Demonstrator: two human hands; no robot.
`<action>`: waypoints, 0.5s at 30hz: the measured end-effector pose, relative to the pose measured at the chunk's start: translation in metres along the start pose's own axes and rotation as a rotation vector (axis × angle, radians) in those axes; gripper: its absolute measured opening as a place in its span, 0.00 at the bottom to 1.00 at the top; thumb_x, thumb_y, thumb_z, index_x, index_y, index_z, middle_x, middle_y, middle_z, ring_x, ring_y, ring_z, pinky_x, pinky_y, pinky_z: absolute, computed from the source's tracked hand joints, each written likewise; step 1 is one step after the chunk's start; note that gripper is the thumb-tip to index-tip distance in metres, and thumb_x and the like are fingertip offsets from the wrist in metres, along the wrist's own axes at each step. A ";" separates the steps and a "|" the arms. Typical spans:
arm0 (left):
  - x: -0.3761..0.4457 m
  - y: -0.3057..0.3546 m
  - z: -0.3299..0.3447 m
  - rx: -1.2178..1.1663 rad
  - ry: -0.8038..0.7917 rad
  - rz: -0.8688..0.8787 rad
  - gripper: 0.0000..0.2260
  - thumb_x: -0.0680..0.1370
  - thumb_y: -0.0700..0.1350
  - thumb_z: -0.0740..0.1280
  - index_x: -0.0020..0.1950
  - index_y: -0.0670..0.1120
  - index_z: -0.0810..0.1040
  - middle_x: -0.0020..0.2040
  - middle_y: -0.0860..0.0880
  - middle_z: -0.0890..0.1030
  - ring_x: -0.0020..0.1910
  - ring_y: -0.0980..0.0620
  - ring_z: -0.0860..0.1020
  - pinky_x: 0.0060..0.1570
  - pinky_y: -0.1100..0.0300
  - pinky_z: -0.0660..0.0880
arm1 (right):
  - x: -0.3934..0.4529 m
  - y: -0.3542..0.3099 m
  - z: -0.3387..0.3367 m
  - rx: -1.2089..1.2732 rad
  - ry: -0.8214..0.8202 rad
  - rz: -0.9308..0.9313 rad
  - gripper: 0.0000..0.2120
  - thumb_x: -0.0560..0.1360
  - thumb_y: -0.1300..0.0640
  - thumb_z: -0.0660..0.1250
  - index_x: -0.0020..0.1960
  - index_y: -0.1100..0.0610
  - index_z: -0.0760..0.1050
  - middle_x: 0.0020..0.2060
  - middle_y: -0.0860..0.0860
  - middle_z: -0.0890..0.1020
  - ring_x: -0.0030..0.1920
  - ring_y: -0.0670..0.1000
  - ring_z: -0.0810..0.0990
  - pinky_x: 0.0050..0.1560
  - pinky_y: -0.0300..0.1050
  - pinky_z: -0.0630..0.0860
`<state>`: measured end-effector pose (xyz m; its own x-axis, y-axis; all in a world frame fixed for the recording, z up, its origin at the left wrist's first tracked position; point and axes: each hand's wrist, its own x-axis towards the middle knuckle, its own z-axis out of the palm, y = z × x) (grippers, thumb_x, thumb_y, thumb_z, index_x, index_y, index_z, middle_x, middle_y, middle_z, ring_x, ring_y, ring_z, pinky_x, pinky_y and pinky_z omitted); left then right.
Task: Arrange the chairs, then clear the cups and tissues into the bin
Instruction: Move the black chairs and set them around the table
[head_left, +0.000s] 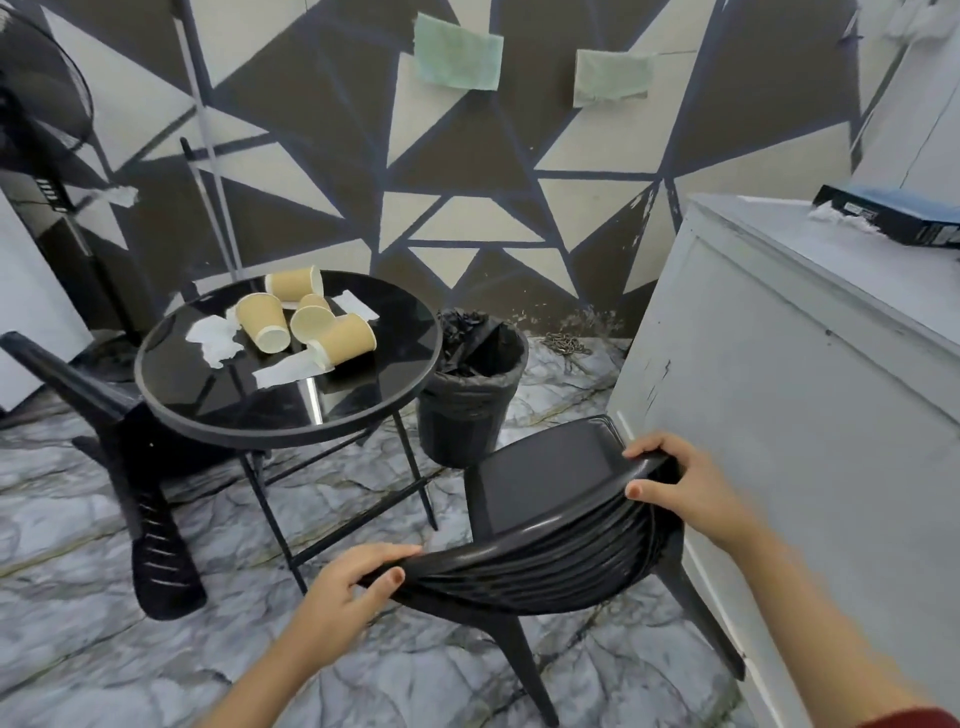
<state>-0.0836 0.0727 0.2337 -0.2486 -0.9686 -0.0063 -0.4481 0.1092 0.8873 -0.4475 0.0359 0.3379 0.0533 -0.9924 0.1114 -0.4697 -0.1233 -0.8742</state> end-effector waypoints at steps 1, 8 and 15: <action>0.001 -0.008 -0.001 0.008 0.005 -0.020 0.21 0.69 0.71 0.56 0.55 0.65 0.77 0.56 0.68 0.77 0.57 0.66 0.73 0.59 0.57 0.71 | 0.001 0.001 -0.004 0.015 -0.025 0.016 0.23 0.48 0.42 0.75 0.40 0.47 0.77 0.40 0.52 0.78 0.36 0.41 0.75 0.38 0.29 0.71; 0.011 -0.041 -0.007 -0.018 -0.006 -0.062 0.25 0.65 0.75 0.58 0.56 0.66 0.76 0.58 0.69 0.74 0.60 0.68 0.71 0.58 0.65 0.67 | 0.009 0.015 -0.018 0.051 -0.001 0.039 0.34 0.39 0.30 0.76 0.40 0.46 0.79 0.45 0.58 0.79 0.42 0.50 0.76 0.40 0.31 0.73; 0.031 -0.043 0.019 -0.224 -0.009 -0.109 0.28 0.59 0.76 0.64 0.54 0.64 0.76 0.55 0.66 0.76 0.53 0.64 0.75 0.54 0.62 0.72 | 0.006 0.024 -0.040 0.173 0.012 0.072 0.30 0.40 0.34 0.79 0.39 0.45 0.80 0.48 0.45 0.84 0.50 0.39 0.80 0.49 0.30 0.76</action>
<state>-0.0881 0.0423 0.1866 -0.2170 -0.9698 -0.1110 -0.2719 -0.0492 0.9611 -0.4941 0.0271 0.3368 0.0138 -0.9987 0.0500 -0.3137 -0.0518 -0.9481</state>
